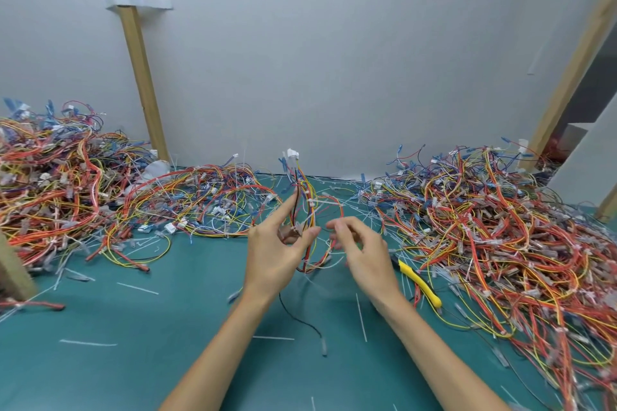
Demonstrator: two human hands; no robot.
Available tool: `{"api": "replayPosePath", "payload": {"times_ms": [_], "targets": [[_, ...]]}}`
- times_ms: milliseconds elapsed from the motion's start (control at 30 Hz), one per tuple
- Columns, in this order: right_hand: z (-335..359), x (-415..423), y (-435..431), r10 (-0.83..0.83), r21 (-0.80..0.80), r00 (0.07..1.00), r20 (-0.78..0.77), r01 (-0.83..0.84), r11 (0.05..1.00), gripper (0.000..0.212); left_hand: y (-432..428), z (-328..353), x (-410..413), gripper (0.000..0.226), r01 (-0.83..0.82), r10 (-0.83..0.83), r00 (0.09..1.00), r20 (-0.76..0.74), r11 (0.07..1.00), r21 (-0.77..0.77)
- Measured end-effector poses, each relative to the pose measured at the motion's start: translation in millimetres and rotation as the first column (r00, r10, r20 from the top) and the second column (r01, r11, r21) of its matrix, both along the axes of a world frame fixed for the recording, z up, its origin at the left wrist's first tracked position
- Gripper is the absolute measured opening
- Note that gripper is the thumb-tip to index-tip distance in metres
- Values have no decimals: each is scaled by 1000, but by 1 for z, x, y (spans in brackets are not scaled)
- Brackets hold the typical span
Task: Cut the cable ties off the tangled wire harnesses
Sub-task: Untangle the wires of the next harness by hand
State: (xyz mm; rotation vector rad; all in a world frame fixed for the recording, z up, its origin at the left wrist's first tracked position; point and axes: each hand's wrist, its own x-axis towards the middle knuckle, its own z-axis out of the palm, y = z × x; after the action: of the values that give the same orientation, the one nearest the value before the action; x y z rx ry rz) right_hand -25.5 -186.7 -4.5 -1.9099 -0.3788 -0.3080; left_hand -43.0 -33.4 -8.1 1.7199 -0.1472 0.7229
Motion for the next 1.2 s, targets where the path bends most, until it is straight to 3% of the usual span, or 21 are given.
{"api": "replayPosePath", "payload": {"times_ms": [133,333,433,600,767,833,967,1067,1200], "targets": [[0,-2,6,129,159,990,-58,-118,980,12,-3,-5,-1,67,65,-63,998,-21,985,157],[-2,0,2,188,237,978,-95,-161,958,8,-10,-2,-3,58,81,-95,994,54,972,222],[0,3,2,197,300,975,-106,-158,941,9,-12,0,-6,50,93,-102,993,61,987,128],[5,7,3,230,351,965,-130,-172,921,10,-15,3,-6,16,4,-3,1000,20,1000,-22],[24,19,5,320,382,934,-158,-241,892,7,-7,6,-1,20,-4,-17,996,-87,972,-236],[32,24,10,388,457,906,-171,-276,846,10,-6,8,0,20,65,-123,986,-116,910,-410],[39,30,19,536,676,820,-200,-280,681,17,-2,11,0,14,225,-383,920,-81,687,-691],[34,33,21,577,761,782,-238,-219,611,17,0,9,1,6,306,-478,878,-20,593,-745],[29,36,19,626,799,736,-256,-203,566,10,3,4,3,2,336,-491,871,-9,609,-719]]}}
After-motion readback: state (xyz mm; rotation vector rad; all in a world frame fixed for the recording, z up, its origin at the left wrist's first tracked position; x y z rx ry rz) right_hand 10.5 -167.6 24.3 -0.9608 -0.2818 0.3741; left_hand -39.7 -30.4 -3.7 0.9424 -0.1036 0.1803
